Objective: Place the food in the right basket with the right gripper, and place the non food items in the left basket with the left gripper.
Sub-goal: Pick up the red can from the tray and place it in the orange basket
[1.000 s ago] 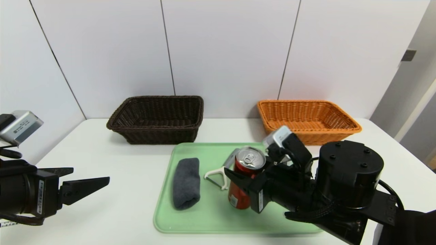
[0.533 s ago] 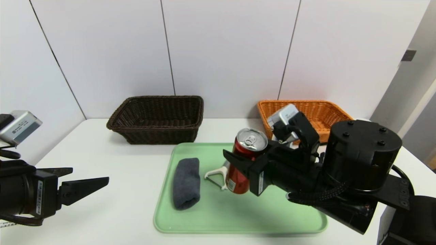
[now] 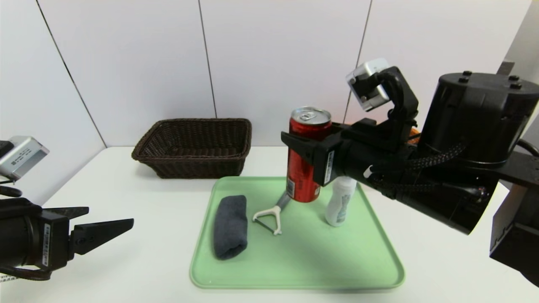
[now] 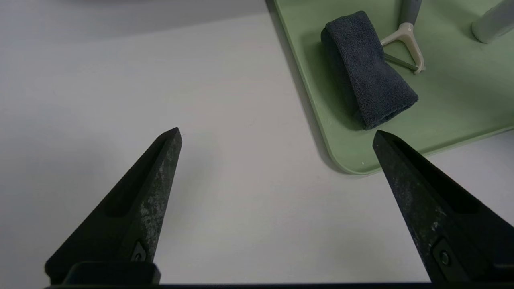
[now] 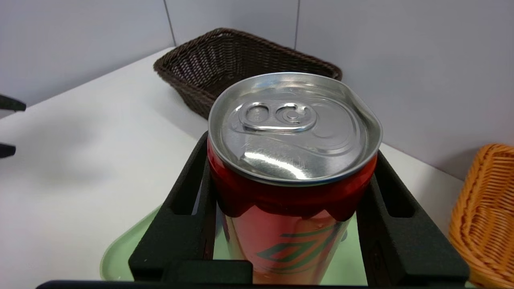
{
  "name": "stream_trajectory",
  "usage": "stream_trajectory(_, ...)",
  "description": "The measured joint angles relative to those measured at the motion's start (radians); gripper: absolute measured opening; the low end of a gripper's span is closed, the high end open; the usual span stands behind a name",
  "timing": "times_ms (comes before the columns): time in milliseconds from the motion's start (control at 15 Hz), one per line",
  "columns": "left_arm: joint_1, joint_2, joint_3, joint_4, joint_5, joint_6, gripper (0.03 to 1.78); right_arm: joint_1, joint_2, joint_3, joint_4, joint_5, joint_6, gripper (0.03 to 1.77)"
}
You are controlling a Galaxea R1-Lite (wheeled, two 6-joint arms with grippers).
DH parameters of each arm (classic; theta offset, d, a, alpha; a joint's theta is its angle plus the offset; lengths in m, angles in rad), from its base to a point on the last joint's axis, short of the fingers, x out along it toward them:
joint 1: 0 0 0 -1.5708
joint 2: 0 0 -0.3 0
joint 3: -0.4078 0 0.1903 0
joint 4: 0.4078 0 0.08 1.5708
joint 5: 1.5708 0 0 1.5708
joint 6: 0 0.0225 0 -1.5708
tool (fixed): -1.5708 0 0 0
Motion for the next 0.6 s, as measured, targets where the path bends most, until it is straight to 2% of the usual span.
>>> stream_trajectory(600, 0.0, -0.016, 0.0, 0.003, 0.0, 0.0, 1.69, -0.112, -0.033, -0.144, 0.057, 0.001, 0.0, 0.94)
